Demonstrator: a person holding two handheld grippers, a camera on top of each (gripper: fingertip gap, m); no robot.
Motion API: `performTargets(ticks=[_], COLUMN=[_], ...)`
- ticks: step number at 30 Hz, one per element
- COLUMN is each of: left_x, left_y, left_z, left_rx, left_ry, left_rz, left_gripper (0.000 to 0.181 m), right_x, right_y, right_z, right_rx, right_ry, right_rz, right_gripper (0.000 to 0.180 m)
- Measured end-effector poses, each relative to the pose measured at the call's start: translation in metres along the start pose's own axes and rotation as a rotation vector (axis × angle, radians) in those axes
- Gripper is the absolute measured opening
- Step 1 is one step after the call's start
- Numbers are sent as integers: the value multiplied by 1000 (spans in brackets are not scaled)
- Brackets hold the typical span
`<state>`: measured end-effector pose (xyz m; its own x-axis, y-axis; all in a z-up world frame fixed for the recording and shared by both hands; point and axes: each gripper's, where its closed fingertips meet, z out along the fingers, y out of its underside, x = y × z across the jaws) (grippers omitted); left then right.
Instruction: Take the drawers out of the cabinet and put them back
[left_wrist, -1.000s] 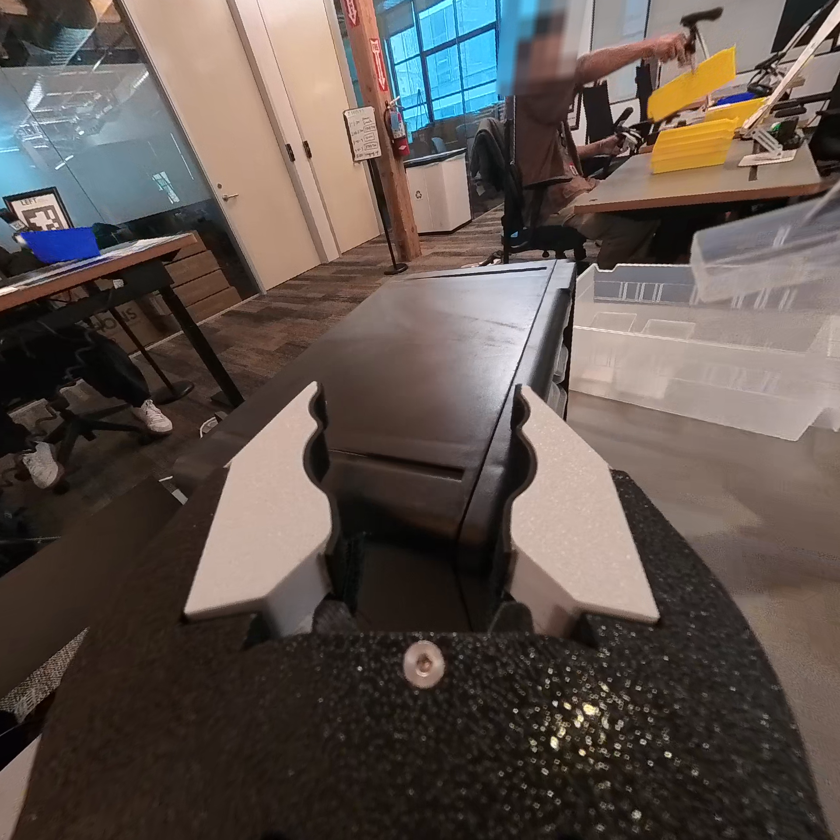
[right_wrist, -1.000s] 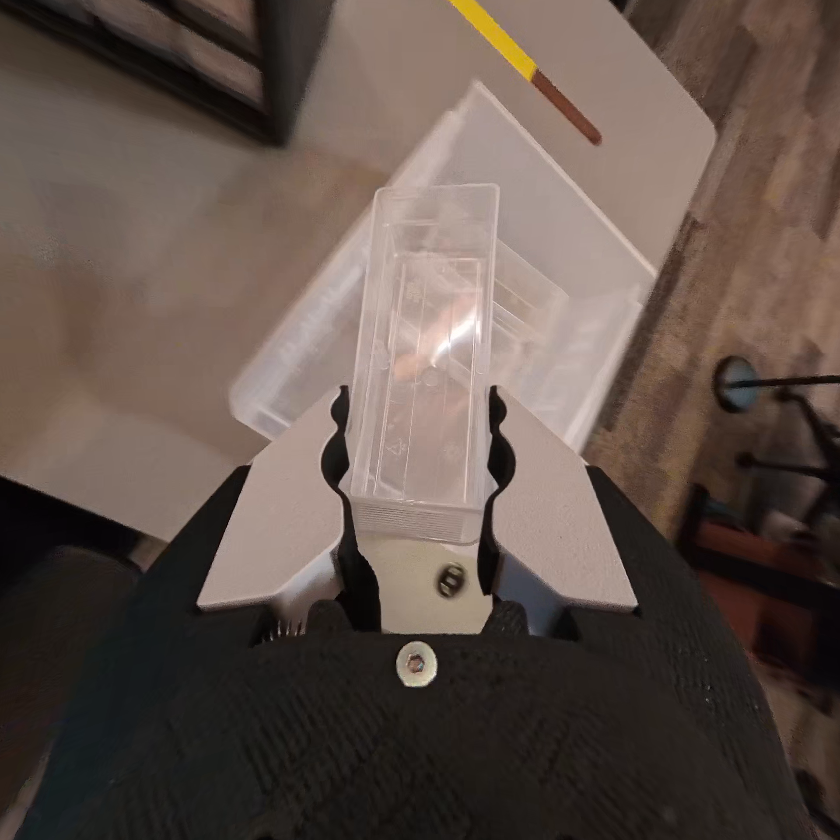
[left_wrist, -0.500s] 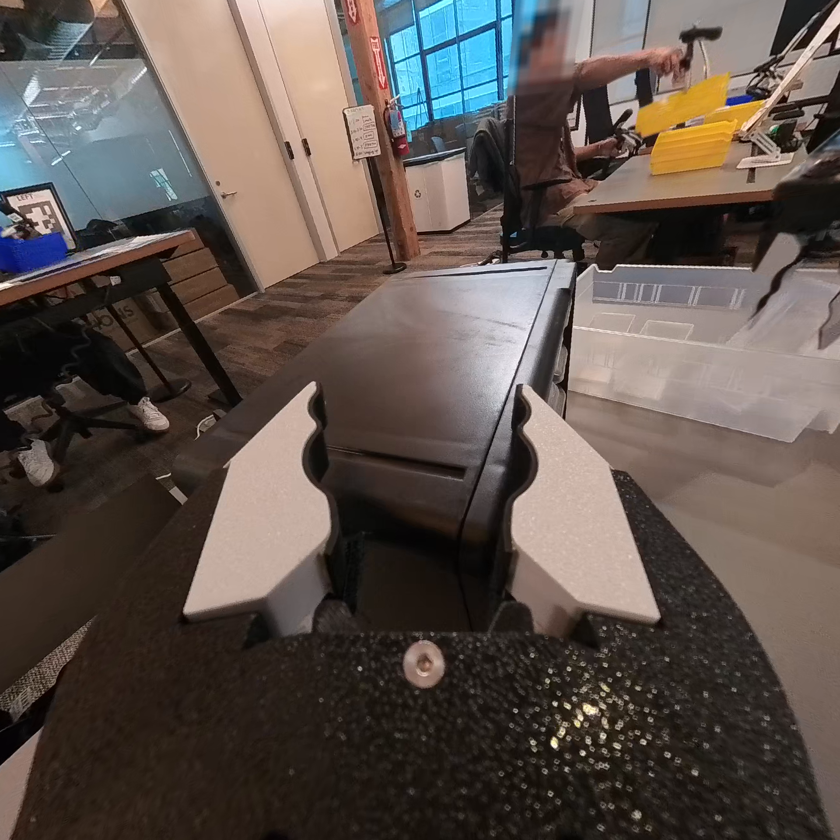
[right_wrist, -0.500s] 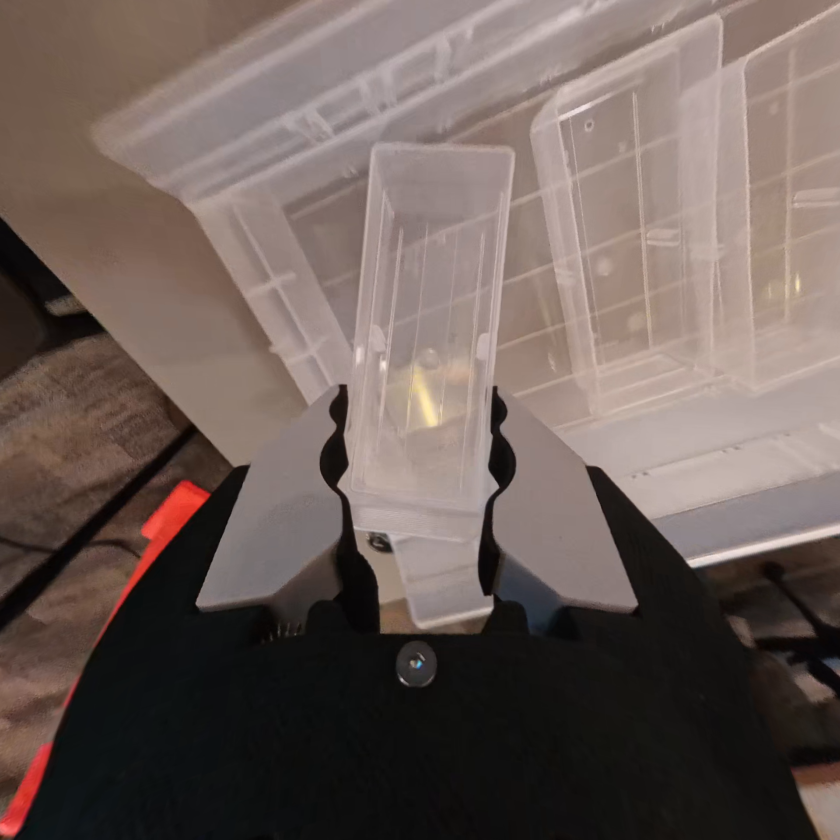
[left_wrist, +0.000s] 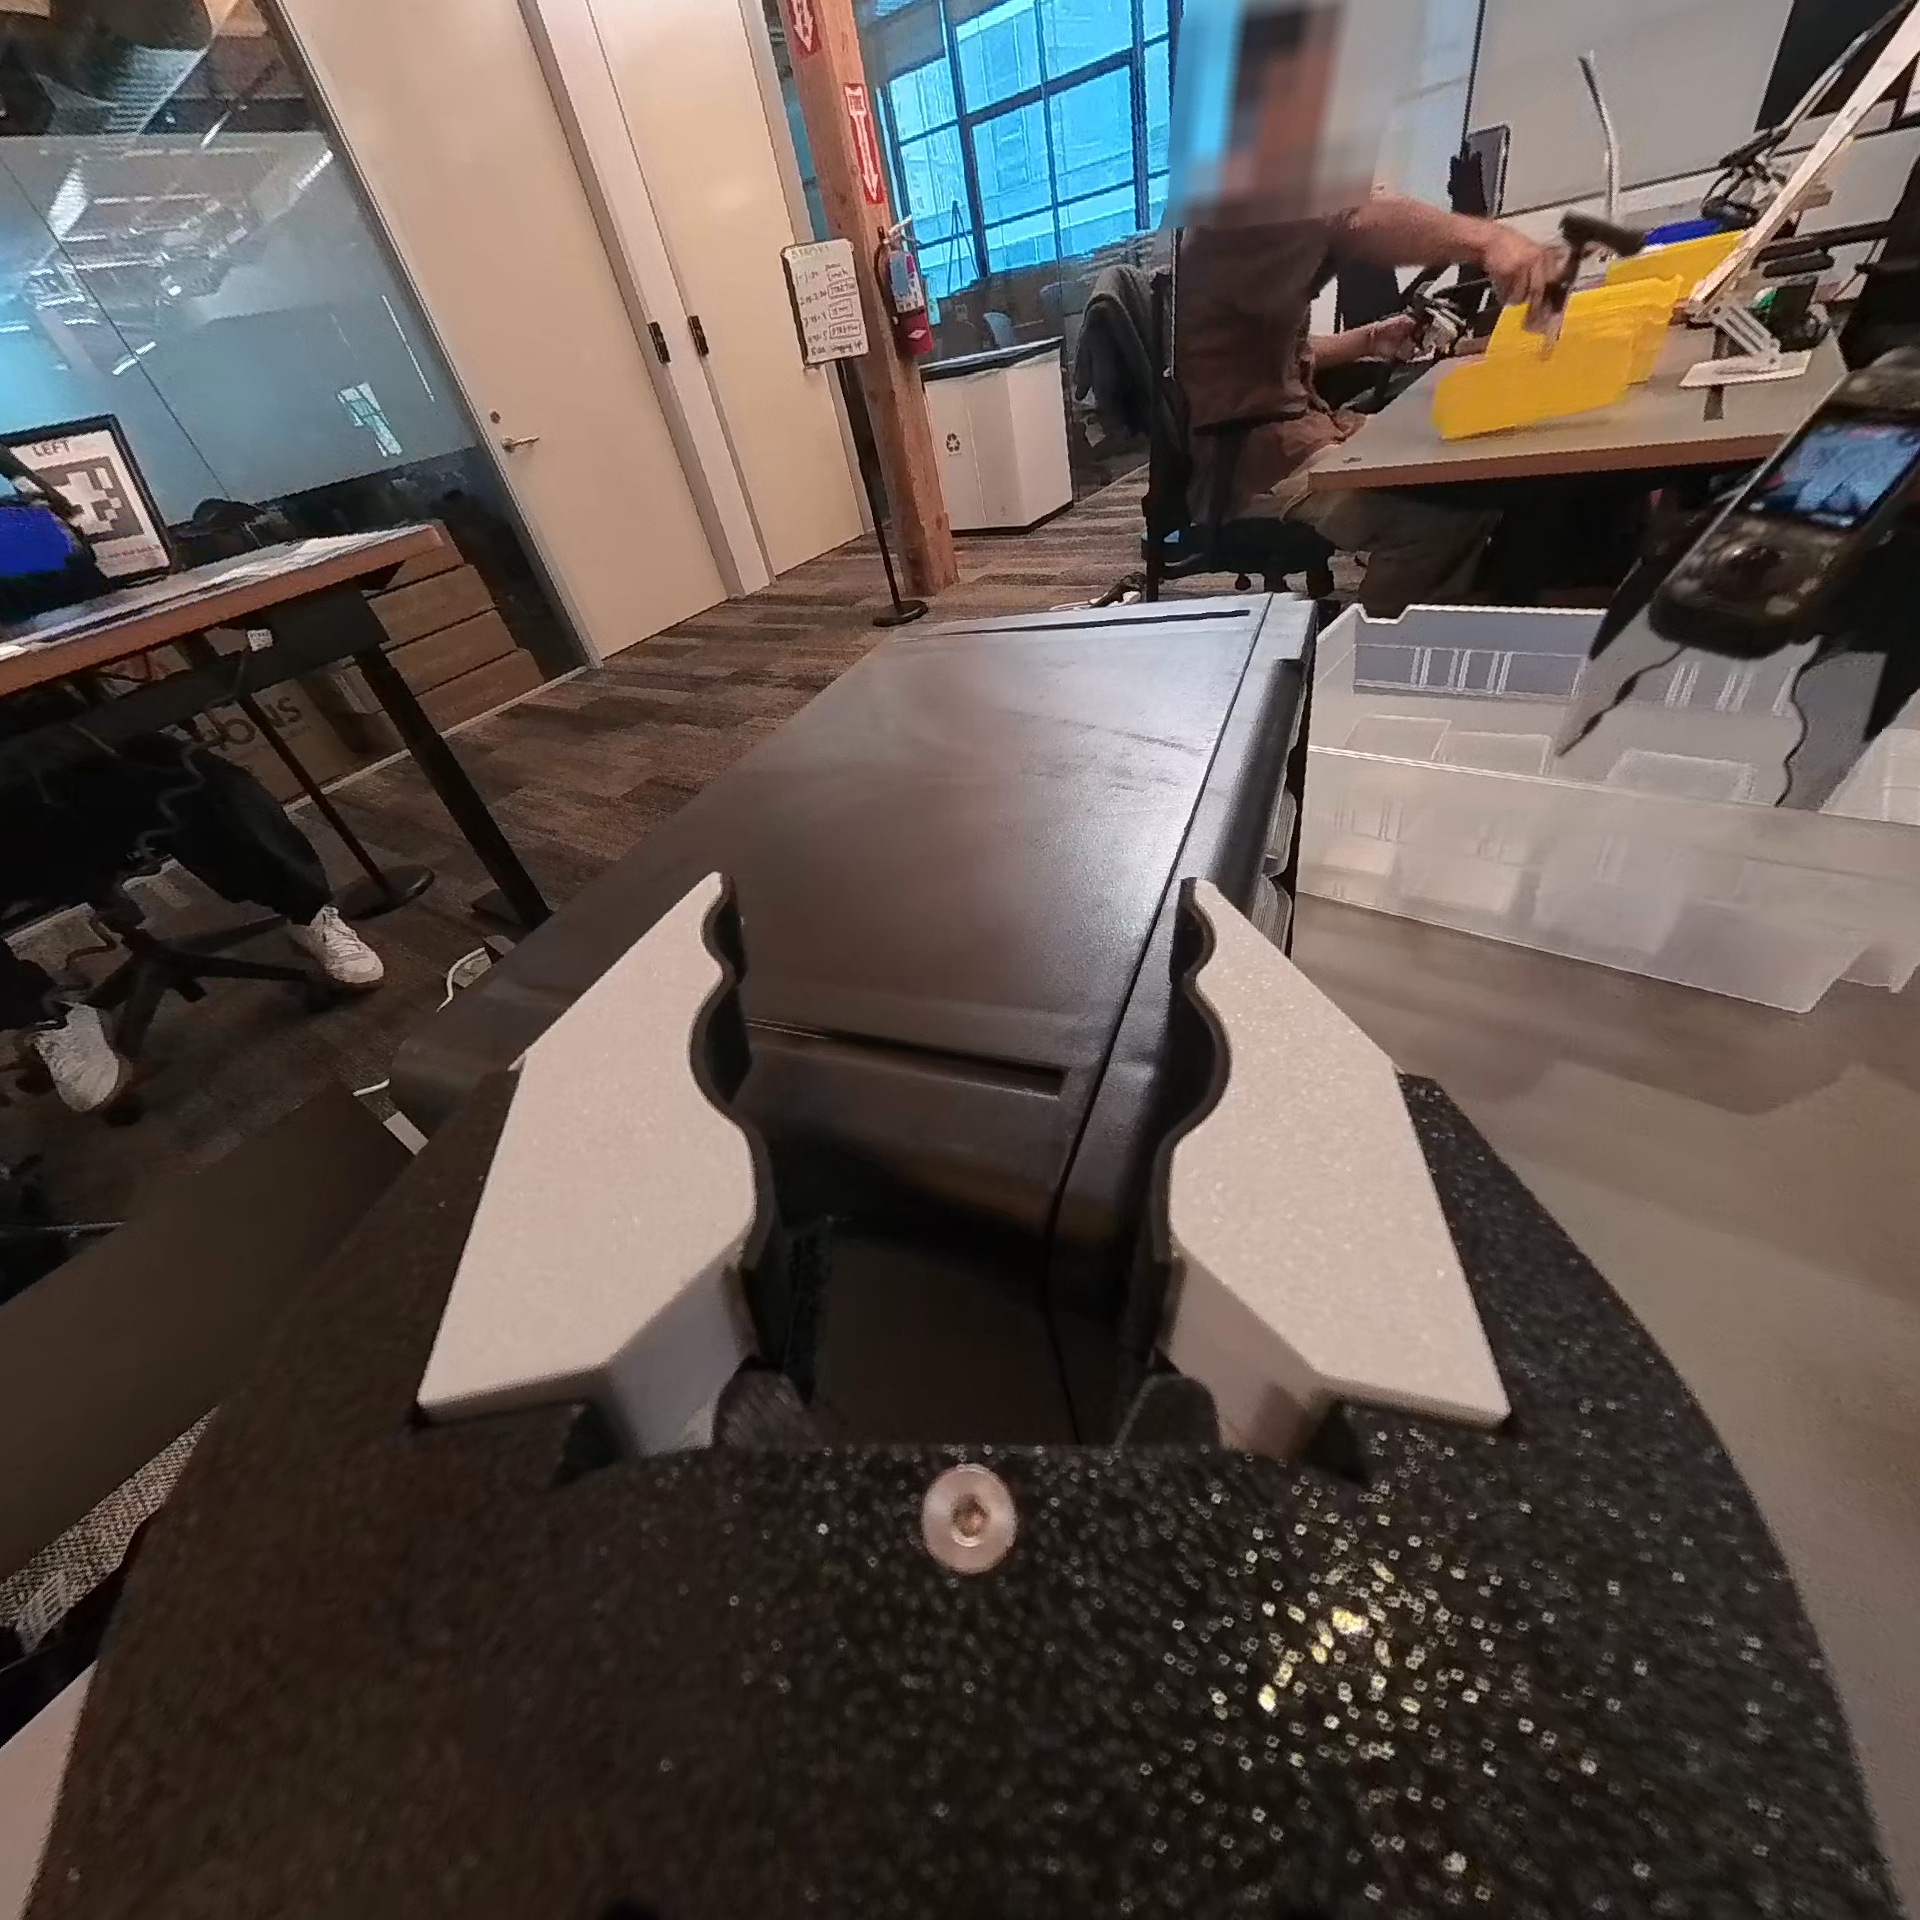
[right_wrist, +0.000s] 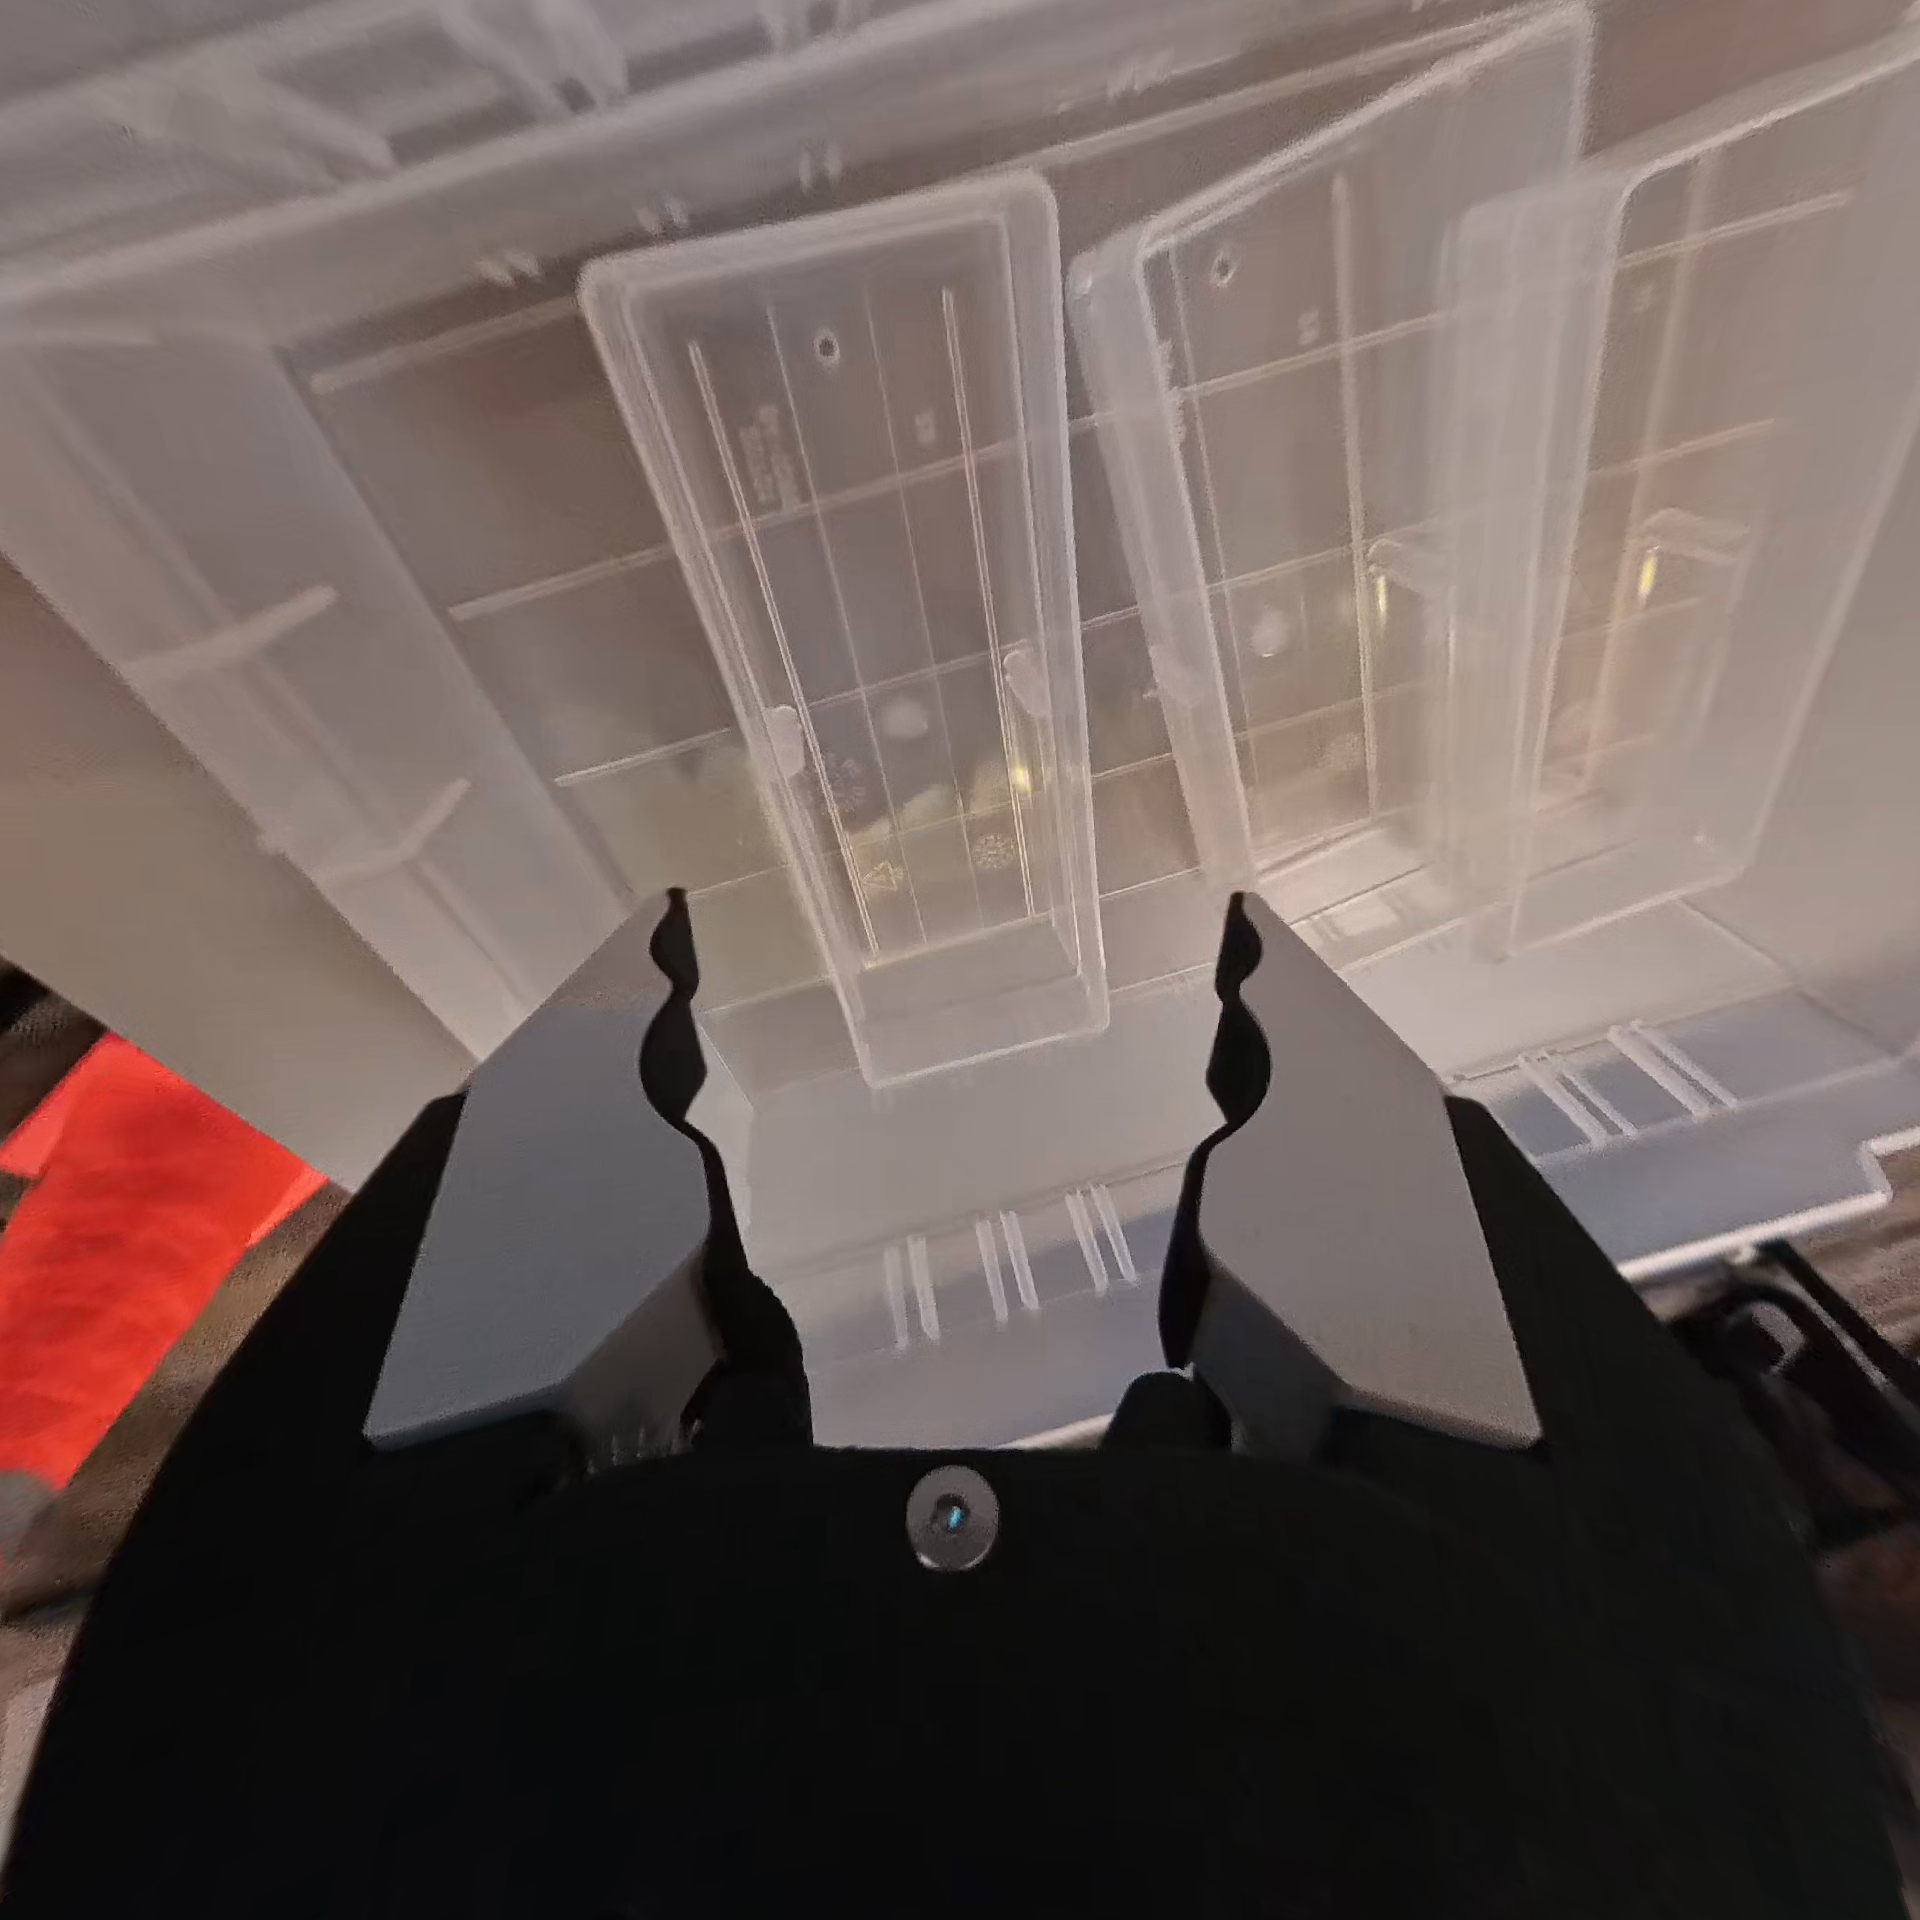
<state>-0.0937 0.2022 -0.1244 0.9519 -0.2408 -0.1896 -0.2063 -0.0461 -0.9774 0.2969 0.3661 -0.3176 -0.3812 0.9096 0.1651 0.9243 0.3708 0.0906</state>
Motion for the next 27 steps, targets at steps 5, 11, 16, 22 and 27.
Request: performTargets(ticks=[5,11,16,22,27], left_x=[0,0,0,0,0], left_y=[0,0,0,0,0], left_z=[0,0,0,0,0], left_rx=[1,1,1,0,0], left_ry=[0,0,0,1,1], left_rz=[0,-1,-1,-1,-1], left_gripper=[81,81,81,81,81], right_x=[-31,-38,-21,-4,10], right_y=[-18,-20,-20,-19,-17], right_z=[-10,6,10,14,16], right_rx=[93,8,-8,-28,-38], right_ry=[-27,17,42,77,134], right_rz=[-66,-211,-222,-219,-178], right_gripper=[51,3,0,0,3])
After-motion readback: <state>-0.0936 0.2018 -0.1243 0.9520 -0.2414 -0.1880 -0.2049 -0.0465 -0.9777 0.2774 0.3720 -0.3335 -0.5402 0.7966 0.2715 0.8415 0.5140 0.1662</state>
